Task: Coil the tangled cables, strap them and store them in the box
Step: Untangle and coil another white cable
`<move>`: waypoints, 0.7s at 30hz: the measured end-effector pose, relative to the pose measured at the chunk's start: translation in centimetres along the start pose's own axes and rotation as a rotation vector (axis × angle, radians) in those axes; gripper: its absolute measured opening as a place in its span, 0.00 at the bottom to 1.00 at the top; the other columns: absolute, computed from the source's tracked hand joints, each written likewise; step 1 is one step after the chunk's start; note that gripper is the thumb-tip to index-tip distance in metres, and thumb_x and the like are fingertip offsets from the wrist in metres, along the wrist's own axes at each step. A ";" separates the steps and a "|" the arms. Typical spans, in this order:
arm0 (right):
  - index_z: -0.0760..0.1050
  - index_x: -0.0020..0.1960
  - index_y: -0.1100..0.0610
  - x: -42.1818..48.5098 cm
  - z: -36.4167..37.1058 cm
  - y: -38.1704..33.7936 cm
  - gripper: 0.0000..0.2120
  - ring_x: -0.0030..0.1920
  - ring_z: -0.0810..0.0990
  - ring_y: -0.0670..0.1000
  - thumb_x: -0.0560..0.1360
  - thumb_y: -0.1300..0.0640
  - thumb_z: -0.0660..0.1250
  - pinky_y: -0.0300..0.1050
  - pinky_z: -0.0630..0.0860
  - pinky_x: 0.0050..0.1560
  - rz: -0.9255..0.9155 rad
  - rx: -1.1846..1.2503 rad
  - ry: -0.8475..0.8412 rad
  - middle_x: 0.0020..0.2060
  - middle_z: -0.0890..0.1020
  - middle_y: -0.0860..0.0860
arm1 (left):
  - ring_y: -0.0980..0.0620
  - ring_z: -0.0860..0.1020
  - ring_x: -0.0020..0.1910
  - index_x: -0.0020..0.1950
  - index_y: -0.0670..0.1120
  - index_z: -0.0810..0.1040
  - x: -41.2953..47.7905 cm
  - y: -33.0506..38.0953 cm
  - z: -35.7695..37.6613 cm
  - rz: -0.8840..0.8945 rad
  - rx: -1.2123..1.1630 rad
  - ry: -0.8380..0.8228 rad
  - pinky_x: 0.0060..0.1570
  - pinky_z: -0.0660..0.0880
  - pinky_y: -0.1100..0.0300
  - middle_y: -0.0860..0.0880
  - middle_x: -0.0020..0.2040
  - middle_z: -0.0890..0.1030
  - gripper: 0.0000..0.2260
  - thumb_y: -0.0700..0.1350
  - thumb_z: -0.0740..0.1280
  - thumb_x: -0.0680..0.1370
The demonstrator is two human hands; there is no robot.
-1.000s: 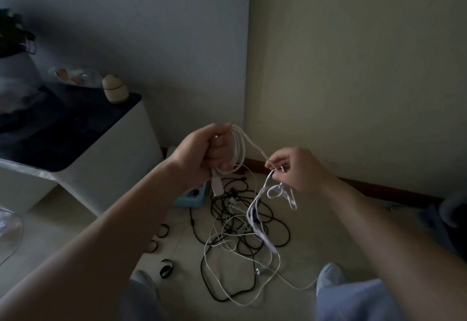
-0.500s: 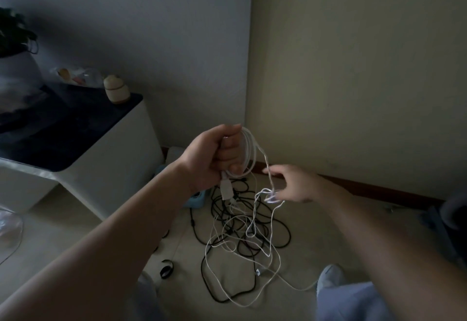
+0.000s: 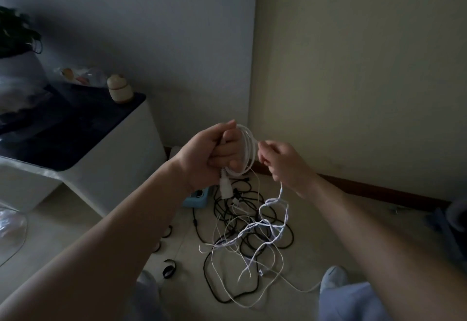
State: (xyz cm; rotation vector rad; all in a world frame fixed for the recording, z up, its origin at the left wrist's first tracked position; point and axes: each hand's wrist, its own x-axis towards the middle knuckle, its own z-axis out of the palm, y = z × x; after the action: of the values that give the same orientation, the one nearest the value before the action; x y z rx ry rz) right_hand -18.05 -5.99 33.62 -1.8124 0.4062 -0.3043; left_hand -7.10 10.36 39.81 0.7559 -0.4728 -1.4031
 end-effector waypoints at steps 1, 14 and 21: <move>0.71 0.38 0.53 -0.3 0.4 0.1 0.18 0.24 0.62 0.44 0.85 0.48 0.56 0.39 0.61 0.26 0.061 0.036 -0.074 0.25 0.66 0.44 | 0.56 0.52 0.21 0.34 0.49 0.71 0.2 -0.2 0.2 0.045 -0.061 0.004 0.32 0.71 0.64 0.55 0.25 0.54 0.16 0.51 0.55 0.80; 0.81 0.53 0.58 -2.0 2.8 -1.1 0.06 0.27 0.74 0.47 0.80 0.62 0.66 0.40 0.74 0.33 0.093 0.064 -0.268 0.28 0.77 0.48 | 0.50 0.73 0.34 0.49 0.42 0.69 2.1 -0.8 -0.6 0.568 0.392 0.588 0.37 0.72 0.57 0.49 0.34 0.76 0.17 0.56 0.59 0.75; 0.84 0.50 0.48 -1.7 2.9 -1.2 0.10 0.37 0.78 0.42 0.73 0.61 0.73 0.44 0.76 0.42 -0.011 -0.166 -0.114 0.36 0.84 0.45 | 0.58 0.76 0.32 0.50 0.46 0.69 2.3 -2.3 -0.8 0.471 0.912 0.766 0.34 0.75 0.62 0.46 0.40 0.78 0.02 0.42 0.61 0.81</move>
State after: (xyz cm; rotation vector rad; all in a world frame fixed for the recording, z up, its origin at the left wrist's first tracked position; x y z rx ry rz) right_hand -18.29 -2.41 33.99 -1.9849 0.3495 -0.1775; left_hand -7.89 8.21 37.30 1.6916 -0.6158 -0.3291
